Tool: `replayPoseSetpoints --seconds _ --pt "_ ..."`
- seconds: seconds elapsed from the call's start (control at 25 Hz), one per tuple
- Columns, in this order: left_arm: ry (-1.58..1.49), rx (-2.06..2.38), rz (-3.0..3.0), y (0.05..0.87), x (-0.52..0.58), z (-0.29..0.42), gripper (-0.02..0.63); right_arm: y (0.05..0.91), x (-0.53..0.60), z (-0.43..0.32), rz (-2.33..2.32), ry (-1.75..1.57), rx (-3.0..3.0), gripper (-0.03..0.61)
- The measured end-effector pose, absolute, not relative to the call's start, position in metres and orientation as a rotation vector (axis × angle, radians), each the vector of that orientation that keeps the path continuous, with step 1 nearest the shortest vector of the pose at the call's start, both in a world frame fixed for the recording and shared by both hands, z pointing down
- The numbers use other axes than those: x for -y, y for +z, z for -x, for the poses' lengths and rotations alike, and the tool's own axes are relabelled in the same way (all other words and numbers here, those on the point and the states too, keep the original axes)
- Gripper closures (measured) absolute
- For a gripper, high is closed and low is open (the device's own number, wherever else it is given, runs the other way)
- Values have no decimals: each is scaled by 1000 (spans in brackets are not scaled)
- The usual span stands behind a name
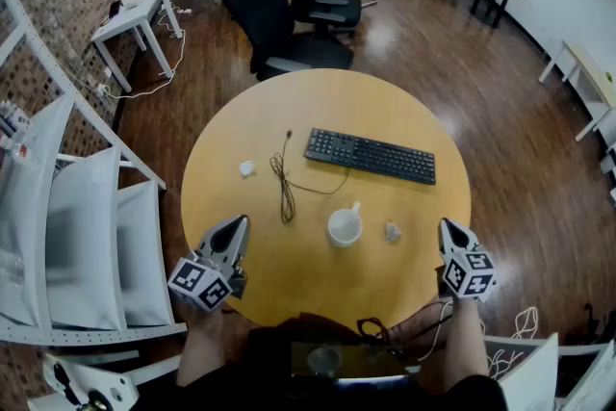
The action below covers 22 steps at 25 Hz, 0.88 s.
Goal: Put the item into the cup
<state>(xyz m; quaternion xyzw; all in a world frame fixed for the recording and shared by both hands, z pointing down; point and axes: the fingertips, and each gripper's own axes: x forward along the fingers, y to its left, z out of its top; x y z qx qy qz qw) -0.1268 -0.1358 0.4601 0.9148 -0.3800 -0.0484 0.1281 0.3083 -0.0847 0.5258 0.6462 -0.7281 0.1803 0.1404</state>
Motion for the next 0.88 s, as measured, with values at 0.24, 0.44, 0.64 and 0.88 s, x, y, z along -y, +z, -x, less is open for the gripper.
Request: replayPoseSetpoints --seconds 0.24,0.44,0.64,0.88 --pt "-137 1143 -2636 465 140 136 611 581 106 -274 -1587 774 2075 447" --pt "-121 1193 -2582 477 137 148 611 639 112 -248 -1277 777 1937 391" --pt "-97 1248 -2511 496 132 162 611 676 135 -235 -1122 805 1825 391" --pt "-76 1293 -2446 510 130 173 611 708 149 -230 -991 817 1706 391"
